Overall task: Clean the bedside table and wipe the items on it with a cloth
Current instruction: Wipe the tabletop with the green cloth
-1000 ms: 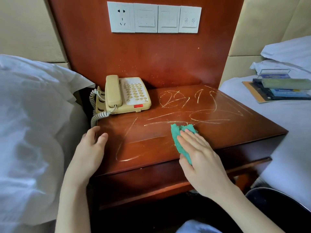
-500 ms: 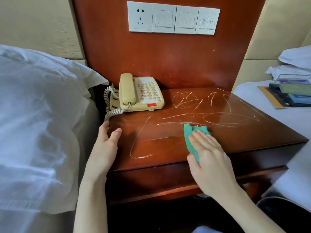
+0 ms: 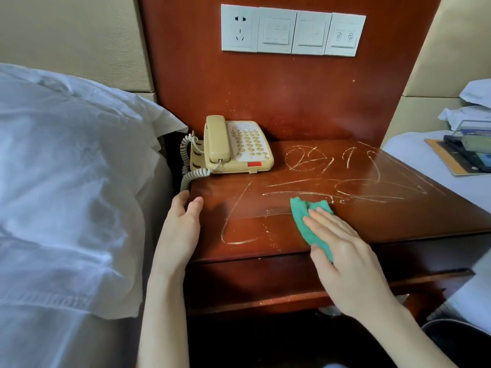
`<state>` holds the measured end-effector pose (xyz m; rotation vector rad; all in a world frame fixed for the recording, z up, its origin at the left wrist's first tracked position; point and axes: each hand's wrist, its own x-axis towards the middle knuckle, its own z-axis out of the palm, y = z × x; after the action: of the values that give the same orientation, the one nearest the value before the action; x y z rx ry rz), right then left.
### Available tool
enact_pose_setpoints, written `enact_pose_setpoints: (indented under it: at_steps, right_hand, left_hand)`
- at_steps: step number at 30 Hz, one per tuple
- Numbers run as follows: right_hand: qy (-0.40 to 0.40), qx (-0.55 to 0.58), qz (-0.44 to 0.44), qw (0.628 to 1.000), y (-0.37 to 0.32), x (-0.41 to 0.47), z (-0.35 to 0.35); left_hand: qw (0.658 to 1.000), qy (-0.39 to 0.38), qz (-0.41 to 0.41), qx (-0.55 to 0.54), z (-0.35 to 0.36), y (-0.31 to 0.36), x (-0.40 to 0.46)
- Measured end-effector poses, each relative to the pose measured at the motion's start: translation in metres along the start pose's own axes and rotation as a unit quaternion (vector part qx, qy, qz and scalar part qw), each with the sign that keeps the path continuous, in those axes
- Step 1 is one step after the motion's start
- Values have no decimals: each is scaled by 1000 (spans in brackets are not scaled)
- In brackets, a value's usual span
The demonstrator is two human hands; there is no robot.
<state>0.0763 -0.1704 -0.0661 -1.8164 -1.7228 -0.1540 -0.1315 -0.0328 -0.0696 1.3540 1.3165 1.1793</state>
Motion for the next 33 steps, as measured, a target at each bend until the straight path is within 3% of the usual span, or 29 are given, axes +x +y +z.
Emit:
enact_pose_setpoints:
  at_steps: [3, 12, 15, 21, 29, 33]
  right_hand:
    - [-7, -22, -8, 1000, -14, 4, 8]
    - [-176, 51, -158, 970, -63, 16, 23]
    - [-184, 37, -168, 968, -53, 14, 16]
    - [-162, 24, -106, 981, -36, 11, 5]
    - [-195, 9, -212, 958, -77, 30, 32]
    - [-212, -13, -148, 966, -72, 68, 43]
  left_hand:
    - [999, 4, -18, -34, 0, -1, 1]
    - [996, 22, -26, -77, -3, 0, -7]
    - [996, 16, -20, -82, -3, 0, -9]
    - [997, 18, -9, -78, -3, -3, -7]
    - [996, 23, -12, -89, -3, -2, -6]
    - [993, 24, -22, -116, -3, 0, -9]
